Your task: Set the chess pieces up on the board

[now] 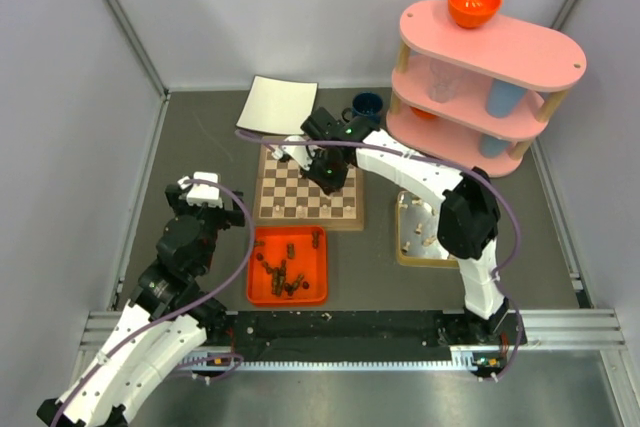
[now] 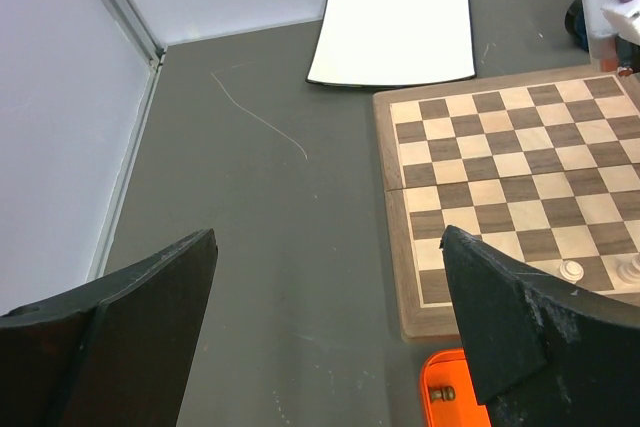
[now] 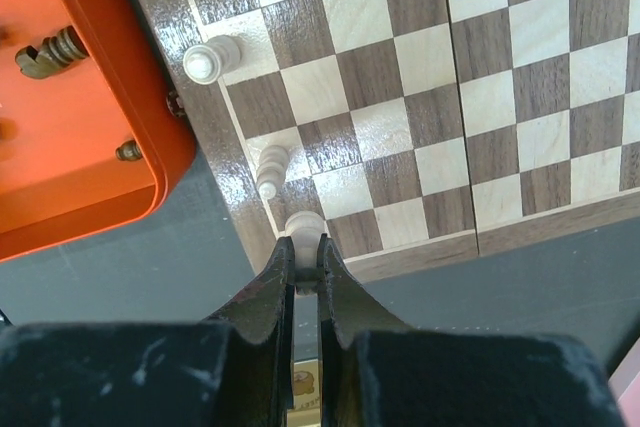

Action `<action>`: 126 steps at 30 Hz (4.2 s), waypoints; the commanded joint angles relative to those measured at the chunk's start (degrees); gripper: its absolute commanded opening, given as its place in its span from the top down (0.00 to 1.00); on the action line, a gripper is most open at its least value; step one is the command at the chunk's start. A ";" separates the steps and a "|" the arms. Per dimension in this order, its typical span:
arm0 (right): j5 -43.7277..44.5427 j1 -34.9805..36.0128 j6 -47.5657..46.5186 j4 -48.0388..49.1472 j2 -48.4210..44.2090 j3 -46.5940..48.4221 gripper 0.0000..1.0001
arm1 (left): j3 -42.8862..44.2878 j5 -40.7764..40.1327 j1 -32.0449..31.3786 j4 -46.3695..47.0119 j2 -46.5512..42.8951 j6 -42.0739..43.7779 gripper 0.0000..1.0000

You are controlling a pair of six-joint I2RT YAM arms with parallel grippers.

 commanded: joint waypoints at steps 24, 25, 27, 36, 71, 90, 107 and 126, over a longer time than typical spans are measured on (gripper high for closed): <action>-0.36 0.70 1.46 1.53 0.43 -5.81 0.95 | -0.43 -0.10 0.31 3.38 -0.16 1.16 0.01; -0.10 0.79 1.37 1.79 0.52 -5.81 0.95 | -0.43 -0.10 0.31 3.38 -0.07 1.16 0.01; -0.01 0.79 1.55 1.97 0.60 -5.98 0.95 | -0.43 -0.19 0.31 3.29 -0.24 1.07 0.01; 0.34 0.79 1.72 2.76 1.57 -6.51 0.93 | -0.52 -0.10 0.31 3.20 -0.42 1.16 0.01; 1.57 0.79 1.90 3.29 4.38 -6.42 0.87 | -0.43 0.25 0.31 3.20 -0.68 1.16 0.01; 2.10 0.79 1.81 3.29 3.24 -6.60 0.78 | -0.52 0.43 0.31 3.38 -0.68 1.24 0.01; 4.38 0.79 0.93 3.20 -1.24 -6.42 0.62 | -0.52 0.51 0.31 3.38 -0.60 1.16 0.01; 3.86 -1.49 -3.99 0.83 -18.18 -10.11 0.33 | 1.05 7.54 0.40 4.26 -4.11 -2.09 0.01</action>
